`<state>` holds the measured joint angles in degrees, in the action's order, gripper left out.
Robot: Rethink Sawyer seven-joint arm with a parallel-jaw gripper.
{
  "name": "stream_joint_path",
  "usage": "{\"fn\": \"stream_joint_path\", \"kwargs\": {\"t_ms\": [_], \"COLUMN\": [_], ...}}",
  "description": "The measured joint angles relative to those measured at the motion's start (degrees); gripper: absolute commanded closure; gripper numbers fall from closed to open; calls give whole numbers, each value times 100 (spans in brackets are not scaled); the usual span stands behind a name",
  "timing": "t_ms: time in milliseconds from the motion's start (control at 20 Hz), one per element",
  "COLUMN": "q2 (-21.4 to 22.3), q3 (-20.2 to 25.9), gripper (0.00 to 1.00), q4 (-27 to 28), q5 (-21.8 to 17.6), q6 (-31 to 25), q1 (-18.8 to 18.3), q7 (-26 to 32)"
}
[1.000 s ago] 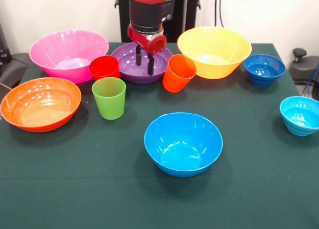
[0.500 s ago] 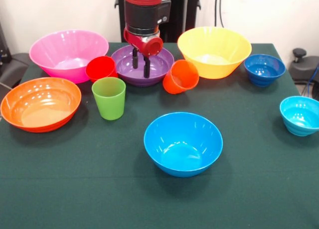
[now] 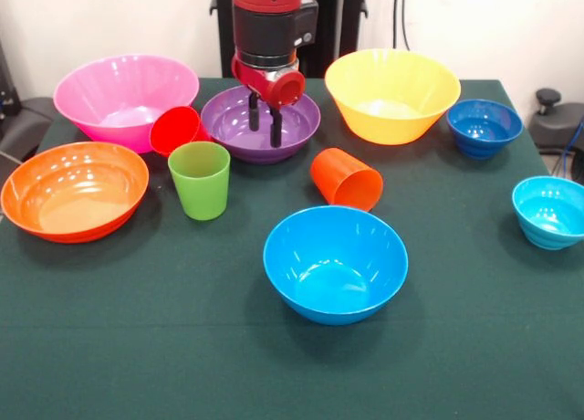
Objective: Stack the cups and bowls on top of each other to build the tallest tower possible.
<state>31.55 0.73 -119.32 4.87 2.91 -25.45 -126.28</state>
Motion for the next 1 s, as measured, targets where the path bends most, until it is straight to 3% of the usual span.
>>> {"fn": "stream_joint_path", "kwargs": {"t_ms": [1000], "q2": [28], "q3": [78], "gripper": [0], "q4": [125], "q5": [0], "q6": [-18], "q1": [127], "q7": [0]}}
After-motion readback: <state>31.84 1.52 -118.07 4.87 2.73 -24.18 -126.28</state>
